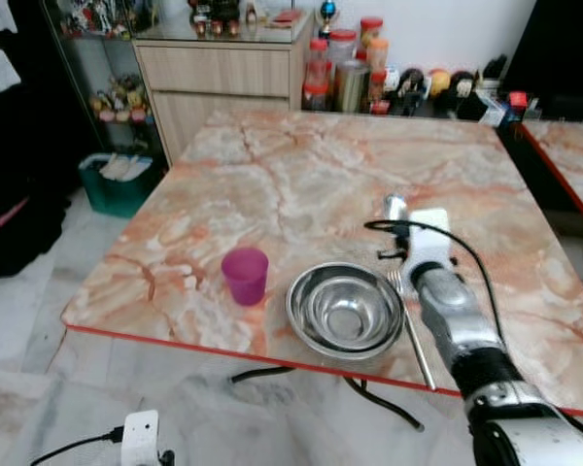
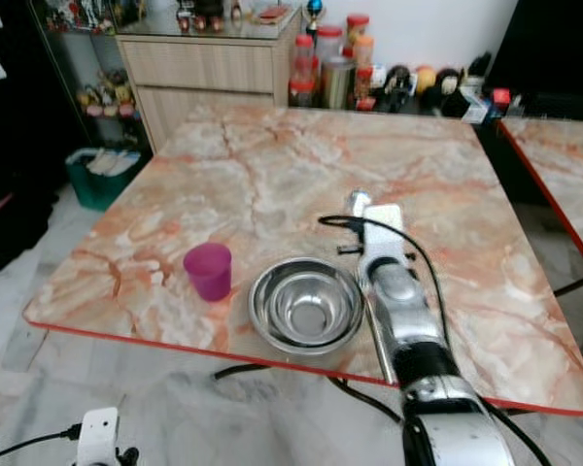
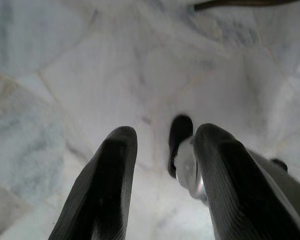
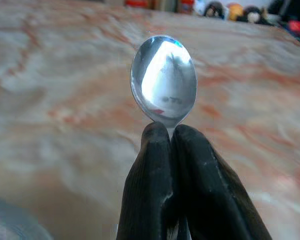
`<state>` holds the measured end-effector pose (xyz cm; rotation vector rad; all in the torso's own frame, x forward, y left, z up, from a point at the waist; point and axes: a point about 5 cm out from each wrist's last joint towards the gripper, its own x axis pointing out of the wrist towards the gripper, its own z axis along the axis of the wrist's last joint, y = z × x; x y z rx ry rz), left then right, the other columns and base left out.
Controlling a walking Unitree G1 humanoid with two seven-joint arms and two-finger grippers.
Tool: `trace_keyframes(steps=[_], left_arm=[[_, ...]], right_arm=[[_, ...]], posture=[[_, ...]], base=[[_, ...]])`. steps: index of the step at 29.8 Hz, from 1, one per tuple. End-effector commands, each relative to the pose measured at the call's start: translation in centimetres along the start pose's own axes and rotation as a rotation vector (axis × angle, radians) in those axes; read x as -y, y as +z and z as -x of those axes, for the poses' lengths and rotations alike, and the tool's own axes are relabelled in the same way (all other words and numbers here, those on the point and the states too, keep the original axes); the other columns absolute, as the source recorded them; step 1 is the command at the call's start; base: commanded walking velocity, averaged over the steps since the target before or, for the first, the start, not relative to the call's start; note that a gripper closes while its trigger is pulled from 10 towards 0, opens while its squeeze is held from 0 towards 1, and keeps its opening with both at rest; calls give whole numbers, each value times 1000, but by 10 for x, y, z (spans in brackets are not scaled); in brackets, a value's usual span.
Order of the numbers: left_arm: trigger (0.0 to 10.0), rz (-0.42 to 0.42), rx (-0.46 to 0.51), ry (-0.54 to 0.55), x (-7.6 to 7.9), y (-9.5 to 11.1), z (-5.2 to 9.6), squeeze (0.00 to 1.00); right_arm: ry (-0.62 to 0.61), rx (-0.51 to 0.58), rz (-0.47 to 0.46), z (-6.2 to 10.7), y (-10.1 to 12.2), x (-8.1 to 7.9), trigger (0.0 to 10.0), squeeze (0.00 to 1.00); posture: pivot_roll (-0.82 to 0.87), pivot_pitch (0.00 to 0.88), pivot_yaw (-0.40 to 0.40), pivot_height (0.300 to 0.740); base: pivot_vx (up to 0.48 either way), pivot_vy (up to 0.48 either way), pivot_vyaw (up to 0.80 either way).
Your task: Setting the table
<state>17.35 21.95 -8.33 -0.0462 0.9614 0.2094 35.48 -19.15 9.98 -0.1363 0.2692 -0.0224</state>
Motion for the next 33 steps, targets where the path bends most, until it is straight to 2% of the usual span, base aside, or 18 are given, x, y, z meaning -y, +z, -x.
trace_keyframes(steps=[1, 7, 12, 15, 19, 25, 33], left_arm=[[10000, 3, -14, 7, -4, -3, 1, 0], [10000, -6, -19, 3, -5, -4, 1, 0], [10000, -7, -21, -12, -4, -4, 1, 0], [10000, -6, -21, -14, -4, -5, 1, 0], [10000, -7, -20, -14, -4, -4, 1, 0], [10000, -4, -19, -15, -4, -4, 1, 0], [10000, 1, -24, -18, -4, -3, 1, 0]], right_arm=[[-11, 2, 1, 5, 6, 2, 10000, 0], [-19, -37, 15, 14, -3, 13, 10000, 0], [-56, -124, 38, 13, -21, 28, 10000, 0], [-79, -153, 40, 12, -24, 35, 10000, 0], [-63, -203, 51, 15, -30, 37, 10000, 0], [-61, -225, 48, 16, -36, 37, 10000, 0], [-18, -277, 49, 17, -49, 25, 10000, 0]], posture=[[76, 0, -16, 728], [59, 0, -11, 728], [62, 0, -12, 728], [69, 0, -10, 728], [66, 0, -10, 728], [74, 0, -9, 728], [78, 0, -9, 728]], base=[[0, 0, 0], [0, 0, 0], [0, 0, 0], [0, 0, 0], [0, 0, 0], [0, 0, 0], [0, 0, 0]])
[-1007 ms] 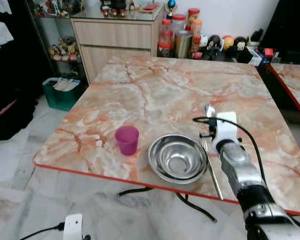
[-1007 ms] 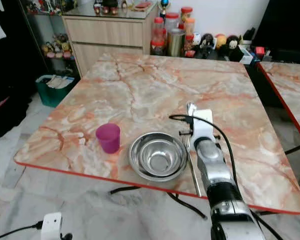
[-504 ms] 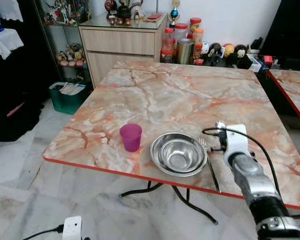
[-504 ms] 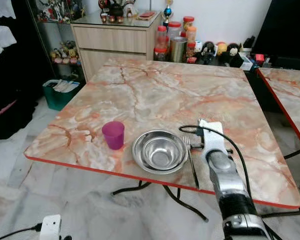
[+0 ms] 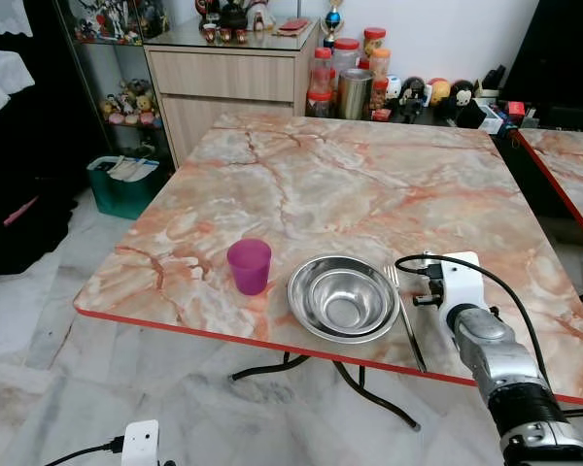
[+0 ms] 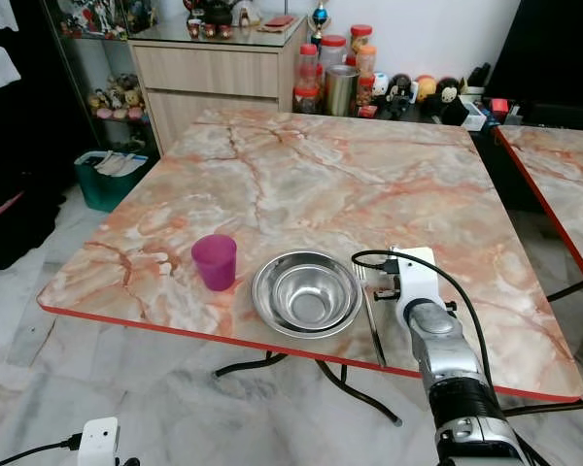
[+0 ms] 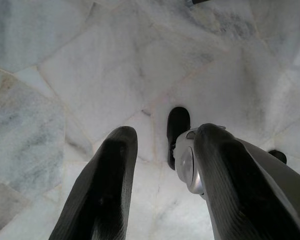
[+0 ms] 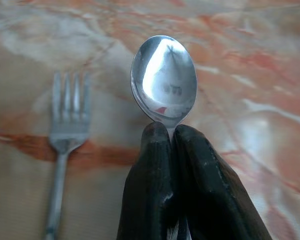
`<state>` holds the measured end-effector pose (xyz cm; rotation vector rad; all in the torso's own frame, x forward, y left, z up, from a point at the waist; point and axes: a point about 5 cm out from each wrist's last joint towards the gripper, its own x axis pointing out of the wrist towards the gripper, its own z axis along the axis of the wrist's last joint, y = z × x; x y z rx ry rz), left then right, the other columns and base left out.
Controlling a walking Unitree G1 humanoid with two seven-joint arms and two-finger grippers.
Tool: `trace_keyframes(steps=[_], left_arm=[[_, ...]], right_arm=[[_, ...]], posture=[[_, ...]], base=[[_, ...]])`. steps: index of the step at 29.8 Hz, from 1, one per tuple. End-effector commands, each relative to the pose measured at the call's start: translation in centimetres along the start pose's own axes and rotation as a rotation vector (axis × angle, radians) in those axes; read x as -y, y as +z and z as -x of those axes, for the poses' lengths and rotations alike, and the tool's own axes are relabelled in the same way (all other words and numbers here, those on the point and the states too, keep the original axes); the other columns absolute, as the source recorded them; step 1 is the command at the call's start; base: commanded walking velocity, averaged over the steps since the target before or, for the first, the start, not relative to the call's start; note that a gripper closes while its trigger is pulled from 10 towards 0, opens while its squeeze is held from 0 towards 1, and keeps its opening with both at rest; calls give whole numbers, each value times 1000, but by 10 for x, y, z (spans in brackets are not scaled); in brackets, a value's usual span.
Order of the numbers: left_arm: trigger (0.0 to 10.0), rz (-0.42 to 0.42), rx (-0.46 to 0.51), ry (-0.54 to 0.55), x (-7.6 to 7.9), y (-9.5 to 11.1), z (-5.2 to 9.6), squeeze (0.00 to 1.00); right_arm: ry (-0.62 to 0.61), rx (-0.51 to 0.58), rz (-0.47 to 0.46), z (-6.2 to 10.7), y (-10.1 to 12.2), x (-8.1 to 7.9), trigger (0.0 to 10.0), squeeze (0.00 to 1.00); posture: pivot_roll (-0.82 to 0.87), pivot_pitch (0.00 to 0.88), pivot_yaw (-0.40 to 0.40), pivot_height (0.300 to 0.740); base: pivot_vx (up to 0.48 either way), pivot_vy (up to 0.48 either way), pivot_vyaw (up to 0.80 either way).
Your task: Setting the table
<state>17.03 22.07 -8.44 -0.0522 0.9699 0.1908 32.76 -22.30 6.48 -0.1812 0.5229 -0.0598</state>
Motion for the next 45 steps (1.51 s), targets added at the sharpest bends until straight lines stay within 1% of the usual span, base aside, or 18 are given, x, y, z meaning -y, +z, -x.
trace_keyframes(steps=[1, 10, 16, 22, 27, 30, 35, 36, 38, 39, 40, 45], left_arm=[[10000, 5, -15, 0, -3, -1, 0, 0], [10000, 7, -17, -5, -3, 0, 0, 0], [10000, 10, -17, -9, -2, 0, 0, 0], [10000, 12, -21, -12, -2, -1, 0, 0], [10000, 13, -22, -12, -2, -1, 0, 0], [10000, 15, -21, -12, -2, -1, 0, 0], [10000, 17, -21, -12, -2, -1, 0, 0], [10000, 17, -21, -12, -2, -1, 0, 0], [10000, 17, -22, -12, -2, -1, 0, 0], [10000, 18, -22, -12, -2, -1, 0, 0], [10000, 18, -22, -12, -1, -1, 0, 0], [10000, 20, -21, -10, -1, -1, 0, 0]], right_arm=[[7, -22, 6, 0, -4, -1, 10000, 0], [15, -34, 6, 0, -6, -5, 10000, 0], [17, -47, 22, 0, -8, -6, 10000, 0], [37, -57, 26, 2, -13, -13, 10000, 0], [46, -58, 26, 2, -13, -16, 10000, 0], [62, -54, 39, 3, -11, -21, 10000, 0], [62, -53, 33, 3, -12, -22, 10000, 4], [62, -53, 33, 3, -12, -23, 10000, 341], [60, -52, 32, 3, -11, -23, 10000, 690], [61, -52, 31, 3, -11, -23, 10000, 690], [61, -52, 31, 3, -11, -24, 10000, 737], [61, -50, 32, 3, -10, -24, 10000, 714]], posture=[[78, 0, -9, 728], [79, 0, -8, 728], [81, 0, -10, 728], [81, 0, -11, 728], [82, 0, -12, 728], [87, 0, -16, 728], [86, 0, -15, 728], [86, 0, -15, 728], [86, 0, -15, 728], [86, 0, -15, 728], [86, 0, -15, 728], [88, 0, -17, 728]], base=[[0, 0, 0], [0, 0, 0], [0, 0, 0], [0, 0, 0], [0, 0, 0], [0, 0, 0], [0, 0, 0], [0, 0, 0], [0, 0, 0], [0, 0, 0], [0, 0, 0], [0, 0, 0]])
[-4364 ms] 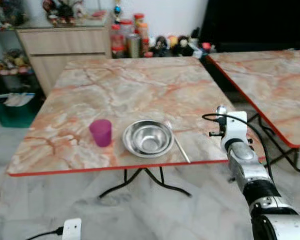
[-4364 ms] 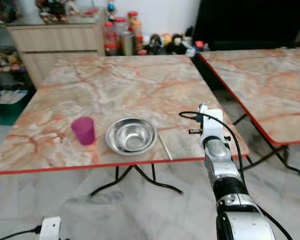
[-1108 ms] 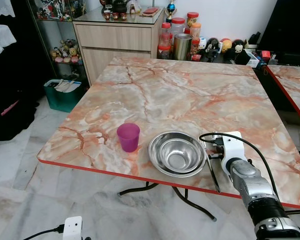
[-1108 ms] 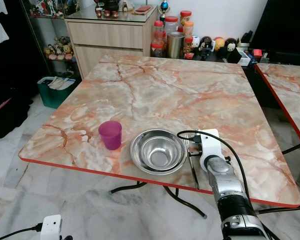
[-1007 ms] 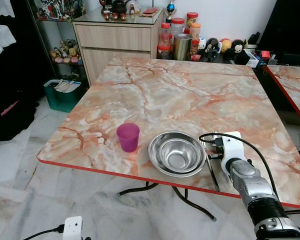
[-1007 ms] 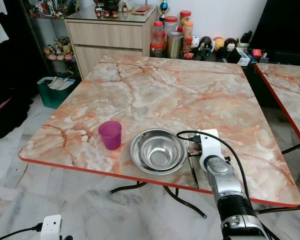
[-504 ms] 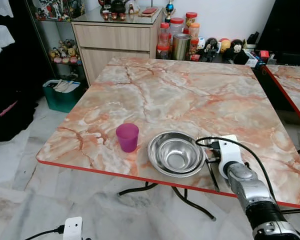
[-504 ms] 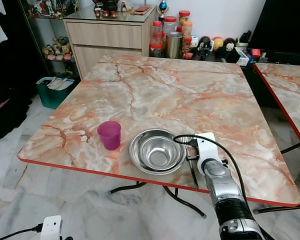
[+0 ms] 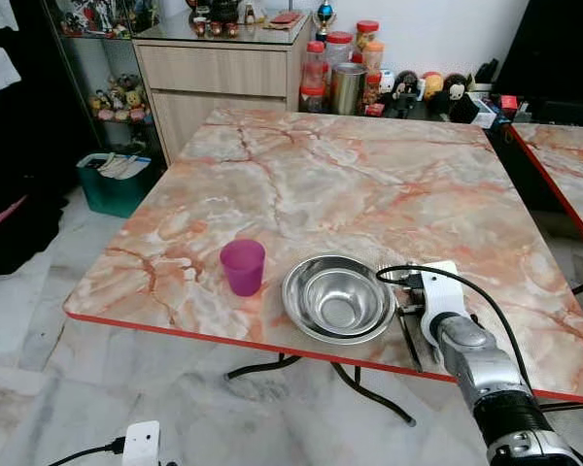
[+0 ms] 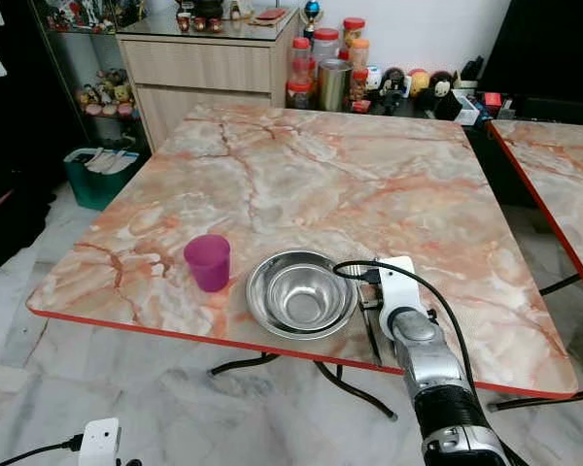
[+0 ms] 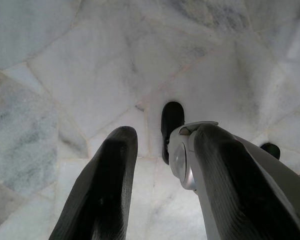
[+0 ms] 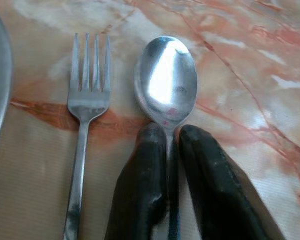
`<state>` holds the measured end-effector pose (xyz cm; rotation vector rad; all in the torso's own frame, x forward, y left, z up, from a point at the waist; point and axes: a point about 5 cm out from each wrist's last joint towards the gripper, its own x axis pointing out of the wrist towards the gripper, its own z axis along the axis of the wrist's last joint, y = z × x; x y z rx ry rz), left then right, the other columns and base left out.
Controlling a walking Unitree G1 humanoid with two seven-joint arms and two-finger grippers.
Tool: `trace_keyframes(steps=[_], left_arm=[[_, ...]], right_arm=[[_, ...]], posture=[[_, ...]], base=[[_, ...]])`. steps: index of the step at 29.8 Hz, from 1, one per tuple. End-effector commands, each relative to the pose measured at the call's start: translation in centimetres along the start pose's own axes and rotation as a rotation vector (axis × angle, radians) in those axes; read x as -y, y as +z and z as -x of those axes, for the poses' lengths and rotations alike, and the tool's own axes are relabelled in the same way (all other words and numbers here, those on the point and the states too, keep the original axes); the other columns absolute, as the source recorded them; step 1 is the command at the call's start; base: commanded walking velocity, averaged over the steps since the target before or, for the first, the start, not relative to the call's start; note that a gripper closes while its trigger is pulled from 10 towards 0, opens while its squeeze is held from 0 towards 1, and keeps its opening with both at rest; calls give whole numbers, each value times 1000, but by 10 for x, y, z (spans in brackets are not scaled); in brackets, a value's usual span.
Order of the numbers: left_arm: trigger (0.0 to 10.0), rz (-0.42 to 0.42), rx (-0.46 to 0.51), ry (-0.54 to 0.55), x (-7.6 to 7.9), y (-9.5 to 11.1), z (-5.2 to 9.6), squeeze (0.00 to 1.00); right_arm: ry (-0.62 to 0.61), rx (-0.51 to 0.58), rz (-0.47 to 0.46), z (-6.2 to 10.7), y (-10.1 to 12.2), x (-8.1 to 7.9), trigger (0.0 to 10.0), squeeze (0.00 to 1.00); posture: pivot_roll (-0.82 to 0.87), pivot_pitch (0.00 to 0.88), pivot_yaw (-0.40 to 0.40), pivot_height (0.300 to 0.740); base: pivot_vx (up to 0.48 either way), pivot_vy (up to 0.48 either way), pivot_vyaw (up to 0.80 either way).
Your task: Setting the table
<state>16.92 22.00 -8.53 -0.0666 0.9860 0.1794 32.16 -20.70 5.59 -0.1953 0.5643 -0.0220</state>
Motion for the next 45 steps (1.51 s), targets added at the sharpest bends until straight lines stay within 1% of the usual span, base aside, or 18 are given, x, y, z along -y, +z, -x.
trace_keyframes(steps=[1, 7, 8, 10, 11, 15, 17, 25, 27, 29, 32, 33, 37, 38, 41, 42, 43, 45], left_arm=[[10000, 15, -3, 5, -2, 1, 0, 0], [10000, 17, -1, 3, -1, 1, 0, 0], [10000, 18, 0, 3, -1, 1, 0, 0], [10000, 19, 0, 2, -1, 1, 0, 0], [10000, 17, 0, 2, -1, 1, 0, 0], [10000, -13, -2, -3, -1, 2, 0, 0], [10000, -12, -1, -2, -1, 2, 0, 0], [10000, -8, -1, -3, -1, 2, 0, 0], [10000, -6, 1, -4, -1, 2, 0, 0], [10000, 1, 9, -4, -1, 2, 0, 0], [10000, 2, 15, -2, -1, 3, 0, 0], [10000, 1, 17, -1, -1, 3, 0, 0], [10000, 4, 26, -3, -1, 4, 0, 0], [10000, 4, 26, -3, -1, 4, 0, 0], [10000, 2, 28, -2, -1, 4, 0, 0], [10000, 2, 28, -2, -1, 4, 0, 0], [10000, 2, 29, -2, -1, 4, 0, 0], [10000, 2, 29, -2, -1, 4, 0, 0]], right_arm=[[25, -12, 7, 1, -2, -7, 10000, 714], [21, -9, 7, 1, -1, -6, 10000, 718], [22, -9, 9, 1, 0, -7, 10000, 694], [23, -9, 10, 1, 0, -7, 10000, 694], [14, 0, 15, 1, 1, -6, 10000, 0], [-12, 44, 8, 2, 8, -3, 10000, 0], [-29, 86, -8, 2, 14, -2, 10000, 0], [-30, 146, -21, 3, 22, -5, 10000, 0], [-45, 193, -37, 4, 29, -3, 10000, 0], [-76, 268, -46, 7, 40, 0, 10000, 0], [-104, 387, -94, 12, 55, 3, 10000, 0], [-116, 473, -134, 17, 68, 5, 10000, 0], [-124, 610, -162, 25, 86, 6, 10000, 0], [-124, 610, -162, 25, 86, 6, 10000, 0], [-102, 689, -187, 30, 96, 2, 10000, 0], [-102, 689, -187, 30, 96, 2, 10000, 0], [-73, 698, -193, 30, 97, -3, 10000, 0], [-63, 706, -197, 30, 97, -5, 10000, 0]], posture=[[88, 0, -17, 728], [87, 0, -18, 728], [87, 0, -18, 728], [87, 0, -18, 728], [88, 0, -18, 728], [88, 0, -17, 728], [88, 0, -18, 728], [90, 0, -19, 728], [90, 0, -19, 728], [87, 0, -18, 728], [91, 0, -17, 728], [89, 0, -17, 728], [89, 0, -17, 728], [89, 0, -17, 728], [89, 0, -17, 728], [89, 0, -17, 728], [89, 0, -17, 728], [89, 0, -17, 728]], base=[[0, 0, 0], [0, 0, 0], [0, 0, 0], [0, 0, 0], [0, 0, 0], [0, 0, 0], [0, 0, 0], [0, 0, 0], [0, 0, 0], [0, 0, 0], [0, 0, 0], [0, 0, 0], [0, 0, 0], [0, 0, 0], [0, 0, 0], [0, 0, 0], [0, 0, 0], [0, 0, 0]])
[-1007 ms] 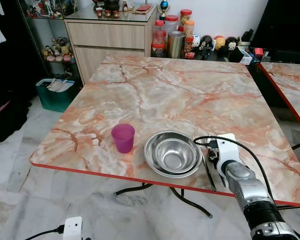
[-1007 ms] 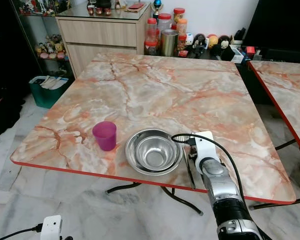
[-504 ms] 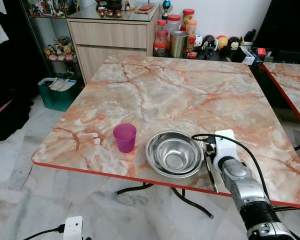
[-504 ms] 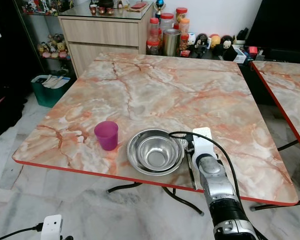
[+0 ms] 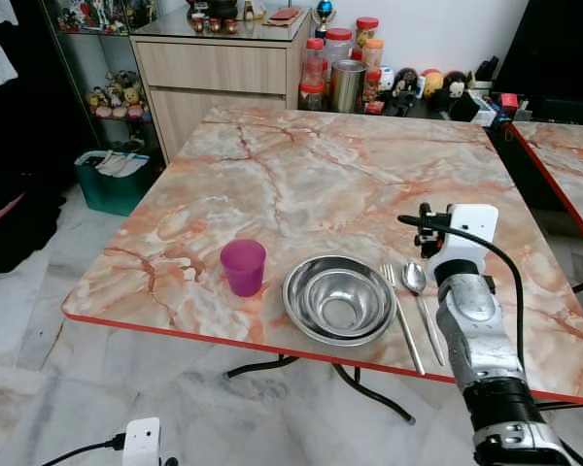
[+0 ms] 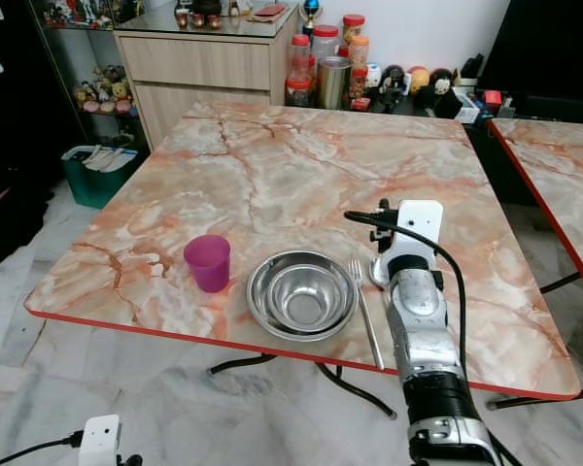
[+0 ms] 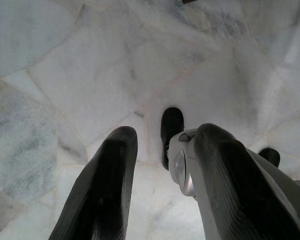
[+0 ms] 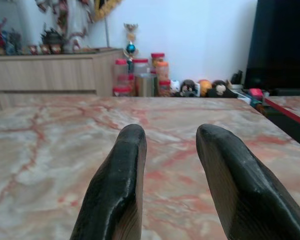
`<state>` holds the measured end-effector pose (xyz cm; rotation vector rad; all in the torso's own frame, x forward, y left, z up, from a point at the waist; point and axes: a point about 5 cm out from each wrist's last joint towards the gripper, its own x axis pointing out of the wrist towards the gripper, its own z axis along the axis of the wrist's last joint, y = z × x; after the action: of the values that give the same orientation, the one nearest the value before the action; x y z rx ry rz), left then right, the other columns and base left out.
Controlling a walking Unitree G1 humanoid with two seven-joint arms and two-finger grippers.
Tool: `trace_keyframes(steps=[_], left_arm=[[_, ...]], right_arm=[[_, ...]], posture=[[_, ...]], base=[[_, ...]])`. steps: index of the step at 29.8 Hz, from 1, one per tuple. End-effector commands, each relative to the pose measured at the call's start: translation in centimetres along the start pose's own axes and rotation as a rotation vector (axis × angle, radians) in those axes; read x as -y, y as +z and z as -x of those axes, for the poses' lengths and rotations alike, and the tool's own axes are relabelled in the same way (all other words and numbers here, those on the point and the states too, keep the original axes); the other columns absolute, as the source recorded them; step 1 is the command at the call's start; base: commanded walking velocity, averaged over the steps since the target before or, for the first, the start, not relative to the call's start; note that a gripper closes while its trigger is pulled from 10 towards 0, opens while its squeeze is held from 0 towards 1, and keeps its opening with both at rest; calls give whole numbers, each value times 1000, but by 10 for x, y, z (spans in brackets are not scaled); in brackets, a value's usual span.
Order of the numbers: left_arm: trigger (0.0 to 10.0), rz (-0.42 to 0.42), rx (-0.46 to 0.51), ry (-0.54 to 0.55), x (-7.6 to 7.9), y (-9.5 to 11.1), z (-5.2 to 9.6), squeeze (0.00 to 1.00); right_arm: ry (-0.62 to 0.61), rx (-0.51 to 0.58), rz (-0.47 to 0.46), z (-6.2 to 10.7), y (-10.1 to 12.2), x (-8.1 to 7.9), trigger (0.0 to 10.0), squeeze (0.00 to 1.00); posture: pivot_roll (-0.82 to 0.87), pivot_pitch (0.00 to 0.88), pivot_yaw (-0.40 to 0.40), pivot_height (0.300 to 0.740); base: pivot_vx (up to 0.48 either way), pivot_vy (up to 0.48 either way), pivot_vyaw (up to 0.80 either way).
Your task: Setting the table
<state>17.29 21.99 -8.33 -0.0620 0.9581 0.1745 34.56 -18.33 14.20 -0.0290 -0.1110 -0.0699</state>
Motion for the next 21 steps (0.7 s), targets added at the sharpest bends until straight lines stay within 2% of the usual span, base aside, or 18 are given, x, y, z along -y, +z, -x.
trace_keyframes(steps=[1, 5, 7, 17, 21], left_arm=[[10000, 15, 15, 1, -1, 1, 0, 0], [10000, 39, 16, 7, -1, 0, 0, 0], [10000, 41, 18, 10, -2, -1, 1, 0], [10000, 35, 23, 12, -3, -1, 1, 0], [10000, 33, 24, 15, -4, 0, 1, 0]], right_arm=[[45, 28, -7, -2, 4, -11, 10000, 0], [35, 37, -12, -1, 3, -14, 10000, 0], [46, 60, -8, -1, 7, -16, 10000, 0], [54, 81, 3, -3, 10, -17, 10000, 0], [72, 93, 10, -3, 10, -22, 10000, 0]], posture=[[91, 0, -18, 728], [90, 0, -16, 728], [89, 0, -16, 728], [88, 0, -12, 728], [93, 0, -9, 728]], base=[[0, 0, 0], [0, 0, 0], [0, 313, 0], [0, 480, 0], [0, 480, 684]])
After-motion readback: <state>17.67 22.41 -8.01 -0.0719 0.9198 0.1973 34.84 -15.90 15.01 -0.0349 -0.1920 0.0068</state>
